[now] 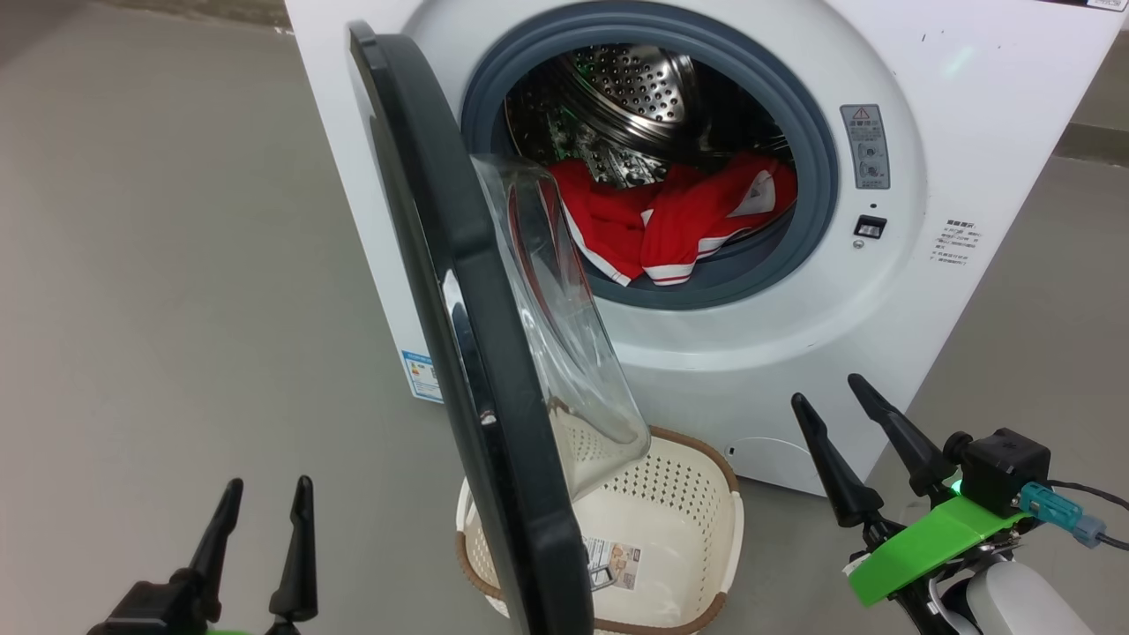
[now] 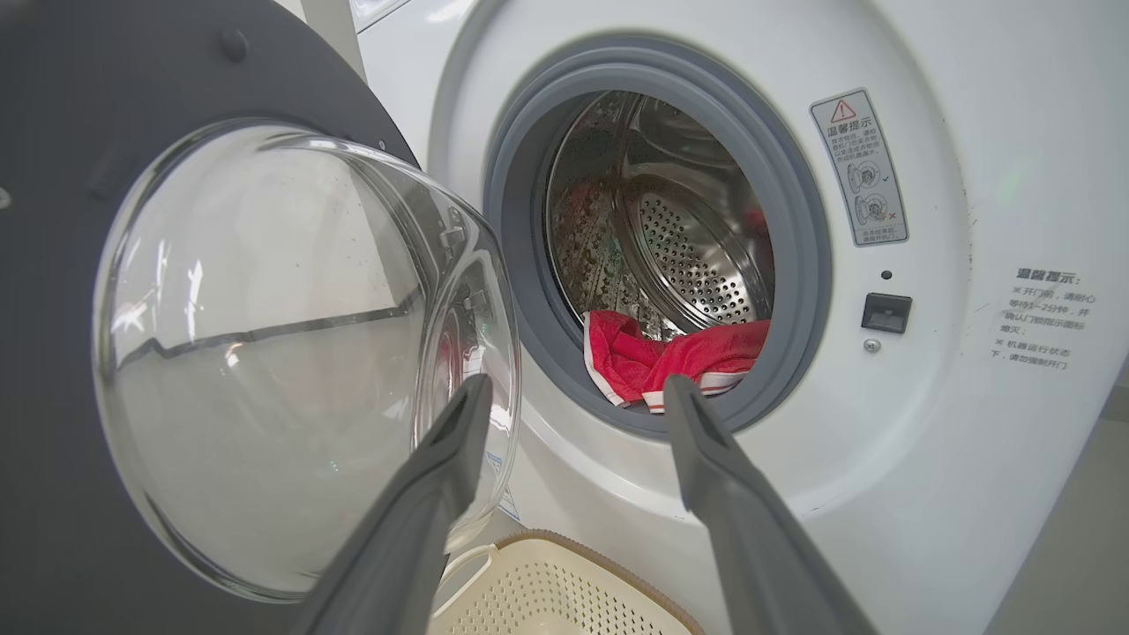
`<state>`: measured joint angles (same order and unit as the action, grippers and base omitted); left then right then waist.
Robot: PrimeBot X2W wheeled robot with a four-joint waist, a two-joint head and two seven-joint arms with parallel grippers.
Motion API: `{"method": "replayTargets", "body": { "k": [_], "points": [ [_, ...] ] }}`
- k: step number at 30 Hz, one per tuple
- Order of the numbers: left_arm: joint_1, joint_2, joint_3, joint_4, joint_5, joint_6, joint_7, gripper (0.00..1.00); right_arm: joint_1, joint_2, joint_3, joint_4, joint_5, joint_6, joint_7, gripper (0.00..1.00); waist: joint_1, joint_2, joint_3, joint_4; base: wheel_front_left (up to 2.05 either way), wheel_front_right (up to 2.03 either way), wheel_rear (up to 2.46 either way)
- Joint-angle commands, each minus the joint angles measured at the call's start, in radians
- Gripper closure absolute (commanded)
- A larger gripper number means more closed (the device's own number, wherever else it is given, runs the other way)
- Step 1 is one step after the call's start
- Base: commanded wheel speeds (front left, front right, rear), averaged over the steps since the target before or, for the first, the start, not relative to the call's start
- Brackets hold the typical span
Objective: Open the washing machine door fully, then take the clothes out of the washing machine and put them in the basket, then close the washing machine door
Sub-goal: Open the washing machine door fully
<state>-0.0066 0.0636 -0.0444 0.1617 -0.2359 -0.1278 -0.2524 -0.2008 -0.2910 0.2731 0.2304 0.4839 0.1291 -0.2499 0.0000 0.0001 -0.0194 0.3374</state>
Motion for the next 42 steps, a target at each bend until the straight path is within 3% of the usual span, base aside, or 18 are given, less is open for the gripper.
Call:
{"method": "replayTargets", "body": {
  "k": [1, 27, 28, 29, 31, 32, 42],
  "points": [
    [-0.017, 0.018, 0.028, -0.03, -0.002, -0.003, -0.009, 0.0, 0.004, -0.005, 0.01, -0.024, -0.009, 0.002, -0.012, 0.0, 0.0, -0.0001, 0.0, 0.0, 0.0, 0.0, 0.0],
    [-0.025, 0.013, 0.03, -0.027, 0.004, -0.001, -0.009, 0.0, -0.002, 0.001, 0.005, -0.012, -0.018, 0.002, -0.012, 0.0, 0.0, -0.0001, 0.003, 0.001, 0.0, 0.0, 0.0],
    [-0.025, 0.014, 0.029, -0.027, 0.004, -0.001, -0.009, 0.03, -0.002, 0.001, 0.005, -0.012, -0.019, 0.002, -0.012, 0.0, 0.0, -0.0001, 0.003, 0.001, 0.0, 0.0, 0.0],
    [-0.025, 0.014, 0.028, -0.027, 0.004, -0.001, -0.009, 0.2, -0.002, 0.002, 0.004, -0.012, -0.019, 0.002, -0.012, 0.0, 0.0, -0.0001, 0.003, 0.0, 0.0, 0.0, 0.0],
    [-0.026, 0.015, 0.026, -0.028, 0.004, -0.002, -0.009, 0.9, -0.002, 0.002, 0.004, -0.012, -0.02, 0.002, -0.012, 0.0, 0.0, -0.0001, 0.004, 0.0, 0.0, 0.0, 0.0],
    [-0.027, 0.016, 0.025, -0.028, 0.003, -0.002, -0.009, 1.0, -0.002, 0.002, 0.003, -0.013, -0.02, 0.002, -0.012, 0.0, 0.0, -0.0001, 0.005, -0.001, 0.0, 0.0, 0.0],
    [-0.037, 0.024, 0.025, -0.074, 0.009, -0.002, -0.009, 1.0, -0.001, 0.005, -0.004, -0.009, -0.022, 0.002, -0.012, 0.0, 0.0, -0.0001, 0.004, -0.005, 0.0, 0.0, 0.0]
  ]
}}
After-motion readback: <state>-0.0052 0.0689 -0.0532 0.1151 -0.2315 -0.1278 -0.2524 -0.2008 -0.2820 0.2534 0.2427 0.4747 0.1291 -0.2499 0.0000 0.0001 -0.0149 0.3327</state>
